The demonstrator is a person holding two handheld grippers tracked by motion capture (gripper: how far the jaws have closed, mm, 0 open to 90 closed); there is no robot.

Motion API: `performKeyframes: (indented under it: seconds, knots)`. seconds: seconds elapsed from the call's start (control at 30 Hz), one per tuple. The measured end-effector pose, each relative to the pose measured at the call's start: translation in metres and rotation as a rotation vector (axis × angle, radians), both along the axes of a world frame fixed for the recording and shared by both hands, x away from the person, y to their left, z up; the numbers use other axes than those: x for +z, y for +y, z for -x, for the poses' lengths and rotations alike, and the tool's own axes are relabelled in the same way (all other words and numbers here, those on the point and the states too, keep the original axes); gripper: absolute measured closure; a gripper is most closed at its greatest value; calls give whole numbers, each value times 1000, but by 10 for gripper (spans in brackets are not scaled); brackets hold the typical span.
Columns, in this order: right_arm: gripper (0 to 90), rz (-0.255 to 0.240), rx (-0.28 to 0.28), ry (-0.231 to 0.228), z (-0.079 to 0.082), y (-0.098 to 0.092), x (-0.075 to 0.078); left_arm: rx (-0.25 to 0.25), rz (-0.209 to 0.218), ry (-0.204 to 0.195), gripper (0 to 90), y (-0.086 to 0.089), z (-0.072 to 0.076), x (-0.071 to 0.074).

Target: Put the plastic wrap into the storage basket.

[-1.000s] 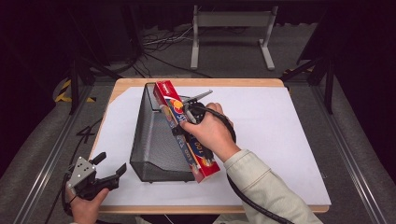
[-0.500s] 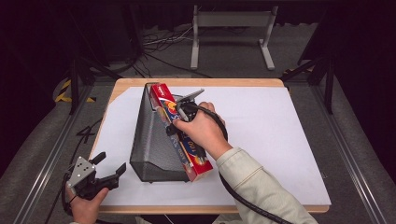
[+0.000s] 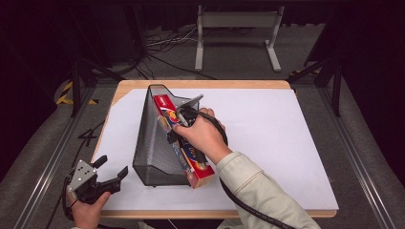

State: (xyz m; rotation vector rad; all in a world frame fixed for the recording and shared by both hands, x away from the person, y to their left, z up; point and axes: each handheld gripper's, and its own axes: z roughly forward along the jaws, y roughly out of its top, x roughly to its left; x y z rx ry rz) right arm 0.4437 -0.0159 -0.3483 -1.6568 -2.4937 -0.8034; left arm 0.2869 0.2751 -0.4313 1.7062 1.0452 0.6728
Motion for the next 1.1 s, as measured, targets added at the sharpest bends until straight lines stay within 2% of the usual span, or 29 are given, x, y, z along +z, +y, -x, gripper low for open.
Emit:
performKeyframes:
  seconds: [0.33,0.57,0.67,1.1]
  knots:
    - [382,21,-14,61,-6,3,-8,2,4,-1,156,0,0,0]
    - [357,18,-20,96,-10,3,-12,-2,-2,0,156,0,0,0]
    - [316,-11,-36,71,-12,1,-9,-2,-2,2,156,-1,0,0]
    - [280,-18,-11,48,-11,-1,-8,-2,-2,1,155,-1,0,0]
